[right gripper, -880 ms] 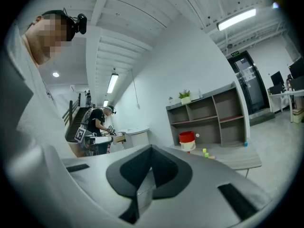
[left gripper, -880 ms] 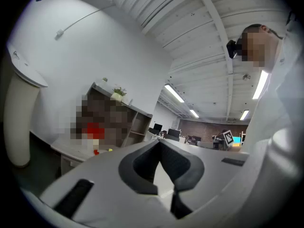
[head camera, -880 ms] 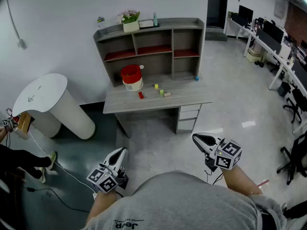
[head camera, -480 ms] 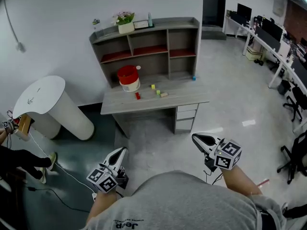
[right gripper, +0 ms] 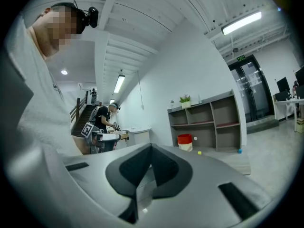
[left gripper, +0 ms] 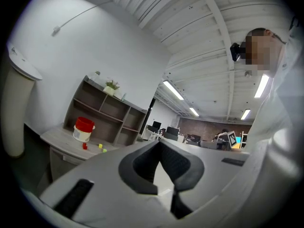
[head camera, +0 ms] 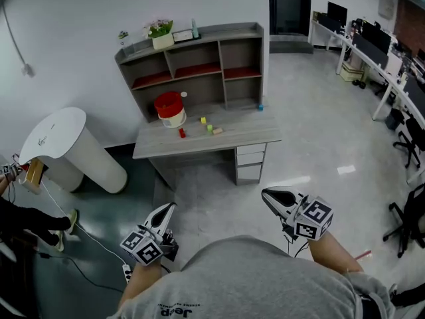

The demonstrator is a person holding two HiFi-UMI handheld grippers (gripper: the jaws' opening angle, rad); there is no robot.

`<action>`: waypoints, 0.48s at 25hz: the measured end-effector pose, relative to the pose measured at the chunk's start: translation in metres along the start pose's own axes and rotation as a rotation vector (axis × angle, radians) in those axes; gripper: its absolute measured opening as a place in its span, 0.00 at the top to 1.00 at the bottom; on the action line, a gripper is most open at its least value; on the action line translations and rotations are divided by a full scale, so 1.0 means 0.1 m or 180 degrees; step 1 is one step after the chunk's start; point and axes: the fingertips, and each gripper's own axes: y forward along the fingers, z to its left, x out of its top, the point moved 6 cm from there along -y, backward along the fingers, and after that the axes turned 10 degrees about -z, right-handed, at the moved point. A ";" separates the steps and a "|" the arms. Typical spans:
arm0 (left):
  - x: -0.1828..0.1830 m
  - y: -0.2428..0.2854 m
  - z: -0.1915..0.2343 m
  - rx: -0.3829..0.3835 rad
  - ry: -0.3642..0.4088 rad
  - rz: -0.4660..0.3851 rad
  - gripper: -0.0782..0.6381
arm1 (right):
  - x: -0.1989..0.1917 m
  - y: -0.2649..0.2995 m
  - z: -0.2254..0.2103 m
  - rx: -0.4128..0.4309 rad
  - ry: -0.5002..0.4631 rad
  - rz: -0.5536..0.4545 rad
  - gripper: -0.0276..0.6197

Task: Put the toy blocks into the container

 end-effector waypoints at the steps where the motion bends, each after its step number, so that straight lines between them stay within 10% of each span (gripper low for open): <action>1: -0.03 0.05 -0.06 0.0010 -0.0018 0.0001 0.87 | 0.00 -0.06 -0.03 0.0014 0.0003 0.0008 0.96; 12: -0.27 0.32 -0.31 0.0095 -0.0001 0.0113 0.87 | -0.18 -0.31 -0.35 0.0142 0.0099 0.0096 0.96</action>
